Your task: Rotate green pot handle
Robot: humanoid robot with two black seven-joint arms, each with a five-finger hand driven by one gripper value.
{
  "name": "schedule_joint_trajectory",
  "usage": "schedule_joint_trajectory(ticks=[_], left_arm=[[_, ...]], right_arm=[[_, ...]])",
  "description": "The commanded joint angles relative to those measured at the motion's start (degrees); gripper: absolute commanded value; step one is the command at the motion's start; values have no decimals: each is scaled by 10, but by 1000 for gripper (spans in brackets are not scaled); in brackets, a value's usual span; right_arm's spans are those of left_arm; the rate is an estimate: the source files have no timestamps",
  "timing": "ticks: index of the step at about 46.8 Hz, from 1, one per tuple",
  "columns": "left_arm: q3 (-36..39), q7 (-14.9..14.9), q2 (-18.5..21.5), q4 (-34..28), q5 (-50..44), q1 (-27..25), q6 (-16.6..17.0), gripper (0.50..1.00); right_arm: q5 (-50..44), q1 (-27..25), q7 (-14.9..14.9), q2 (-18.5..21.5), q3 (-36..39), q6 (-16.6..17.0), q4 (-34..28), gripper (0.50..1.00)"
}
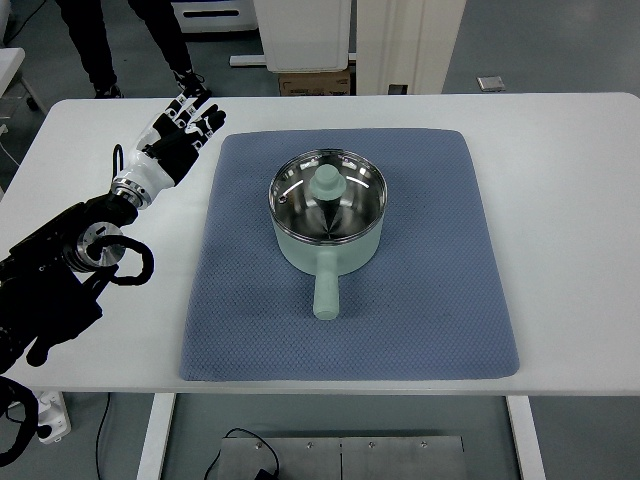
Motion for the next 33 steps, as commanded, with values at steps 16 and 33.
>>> schedule_joint_trajectory(ticks=[16,33], left_arm=[[0,1,0,0,-5,-1,-3,1000],[-1,-2,1,0,-7,-4,0,1000]], right_arm=[[0,0,0,0,0,0,0,1000],[0,-1,0,0,0,0,0,1000]])
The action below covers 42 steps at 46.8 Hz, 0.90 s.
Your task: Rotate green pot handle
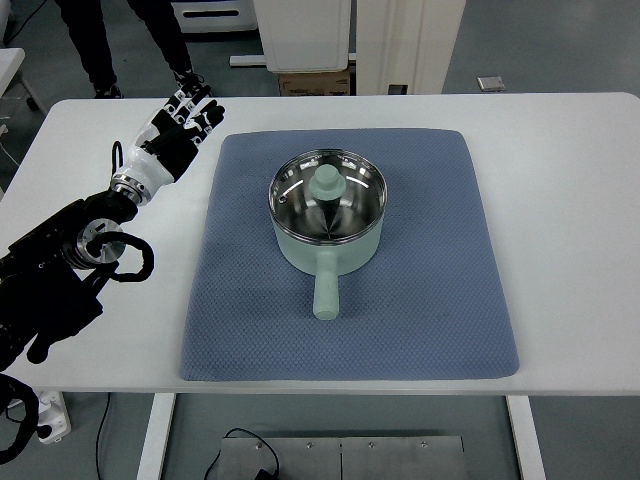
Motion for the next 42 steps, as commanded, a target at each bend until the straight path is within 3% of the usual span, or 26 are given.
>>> schedule_joint_trajectory(ticks=[1,17,22,35,42], left_arm=[[0,-1,0,0,0,0,-2,1000],[0,-2,7,0,5,-9,-10,1000],[-3,-2,11,0,5,-15,-27,1000],[-5,-3,40,-3,3,-26,-39,1000],[-10,-3,64,-35,4,-34,-49,1000]], right_arm=[[0,0,0,0,0,0,0,1000],[0,-1,0,0,0,0,0,1000],[0,0,0,0,1,0,0,1000],[0,0,0,0,1,0,0,1000],[0,0,0,0,0,0,0,1000]])
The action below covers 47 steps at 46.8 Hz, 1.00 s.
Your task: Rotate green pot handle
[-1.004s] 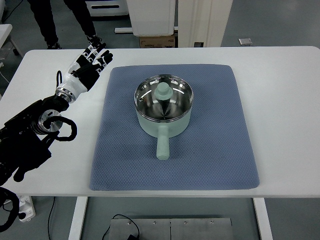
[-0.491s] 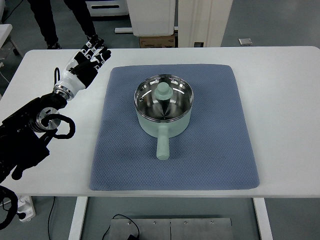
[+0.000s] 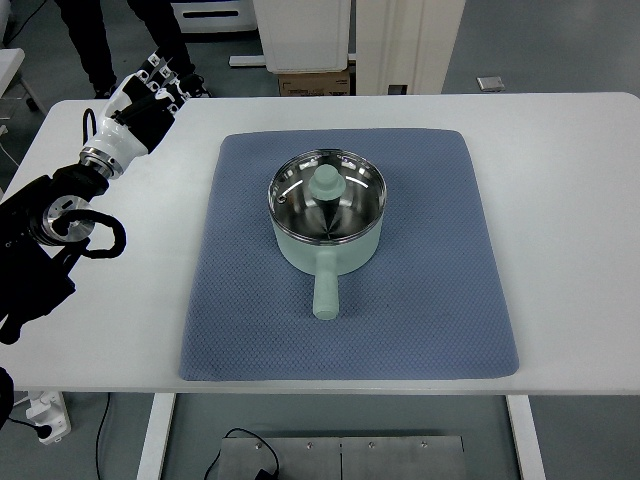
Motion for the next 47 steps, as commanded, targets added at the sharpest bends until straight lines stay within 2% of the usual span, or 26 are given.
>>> schedule_joint_trajectory(ticks=[1,14,20,35,47], left_arm=[[-1,0,14,-21,1,-2,-1,1000],[-14,0,84,-160,6,-10,-4,1000],[-16,0,106,-228,49,-17,-5,1000],[-22,-1,109,-351,239,-28,-2,1000],[-21,-1,100,-370,337,-78,-11,1000]], right_arm=[[0,-1,0,0,0,0,0,1000],[0,0,0,0,0,0,0,1000],[0,0,0,0,0,0,0,1000],[0,0,0,0,0,0,0,1000],[0,0,0,0,0,0,0,1000]])
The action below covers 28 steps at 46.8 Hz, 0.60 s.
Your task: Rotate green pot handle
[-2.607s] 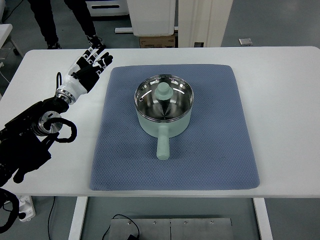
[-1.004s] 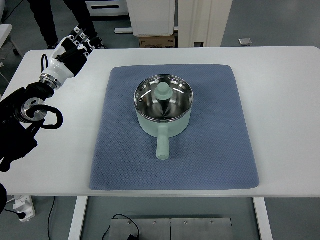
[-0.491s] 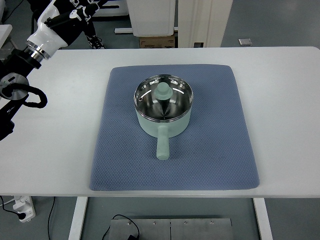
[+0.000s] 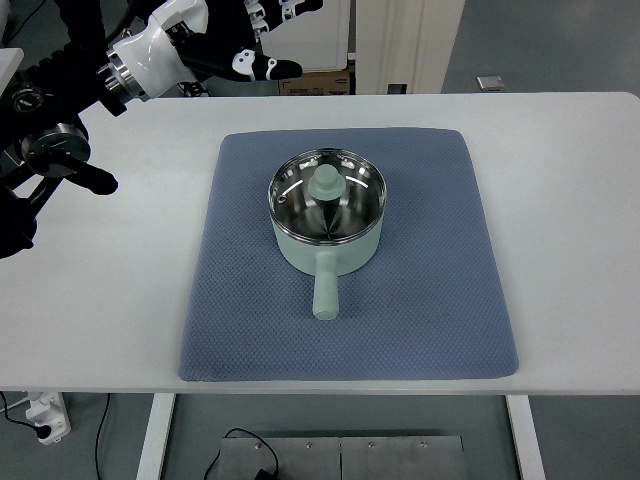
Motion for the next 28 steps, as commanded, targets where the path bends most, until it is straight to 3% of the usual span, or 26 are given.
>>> schedule_joint_trajectory(ticks=[1,15,28], left_arm=[[1,1,-3,-9,26,-15,-8,1000],[2,1,-28,-66,164,-26,-38,1000],[40,2,-17,-148,200,-28,-55,1000]], right_arm=[[0,0,0,0,0,0,0,1000],[0,0,0,0,0,0,0,1000],[0,-1,0,0,0,0,0,1000]])
